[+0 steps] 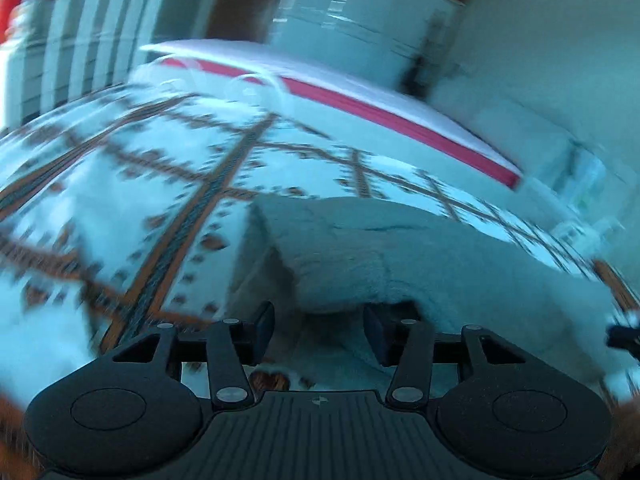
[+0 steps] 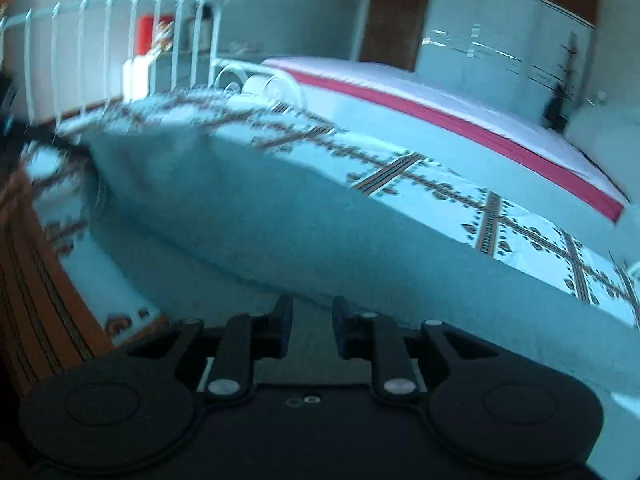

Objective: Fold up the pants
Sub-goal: 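Lift the cuffs with both grippers and fold the legs over toward the waistband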

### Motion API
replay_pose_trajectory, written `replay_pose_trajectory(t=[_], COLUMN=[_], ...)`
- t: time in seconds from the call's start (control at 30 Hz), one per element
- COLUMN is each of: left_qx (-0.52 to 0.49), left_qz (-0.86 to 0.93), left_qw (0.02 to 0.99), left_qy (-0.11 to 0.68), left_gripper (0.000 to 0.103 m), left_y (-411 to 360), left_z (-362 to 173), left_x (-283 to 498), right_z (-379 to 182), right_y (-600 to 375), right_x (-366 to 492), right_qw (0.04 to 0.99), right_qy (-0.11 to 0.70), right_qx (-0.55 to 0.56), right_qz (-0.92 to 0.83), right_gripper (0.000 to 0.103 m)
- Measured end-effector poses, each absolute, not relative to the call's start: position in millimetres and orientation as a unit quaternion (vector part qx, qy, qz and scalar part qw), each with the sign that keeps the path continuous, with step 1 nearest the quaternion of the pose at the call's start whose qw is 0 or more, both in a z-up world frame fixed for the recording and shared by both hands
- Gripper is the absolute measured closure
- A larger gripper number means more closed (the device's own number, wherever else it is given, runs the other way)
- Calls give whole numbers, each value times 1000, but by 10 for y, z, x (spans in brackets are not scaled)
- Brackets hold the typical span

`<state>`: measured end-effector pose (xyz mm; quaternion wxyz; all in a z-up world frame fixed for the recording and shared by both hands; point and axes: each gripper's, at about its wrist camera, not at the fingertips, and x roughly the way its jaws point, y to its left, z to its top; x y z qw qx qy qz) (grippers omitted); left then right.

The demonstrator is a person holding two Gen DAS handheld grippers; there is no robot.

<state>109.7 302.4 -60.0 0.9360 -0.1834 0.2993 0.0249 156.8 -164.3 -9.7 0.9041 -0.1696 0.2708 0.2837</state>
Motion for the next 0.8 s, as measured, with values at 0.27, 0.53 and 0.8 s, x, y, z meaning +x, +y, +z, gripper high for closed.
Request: replay_pose_trajectory(t=[0.27, 0.53, 0.8], left_qx=[-343, -423, -458], left_qz=[14, 14, 20], left_qw=[906, 869, 854], left_qy=[249, 256, 244], left_gripper=[52, 48, 49], left_y=[2841, 2843, 2940], left_z=[-617, -837, -928], left_x=[876, 1219, 1395], right_z=[-176, -520, -920], right_y=[-1944, -2126, -2413], right_x=[1724, 2039, 2432], right_qw=[912, 896, 837], right_qy=[331, 377, 408], right_qx=[1, 140, 335], right_qz=[241, 189, 146], right_gripper=[80, 66, 66])
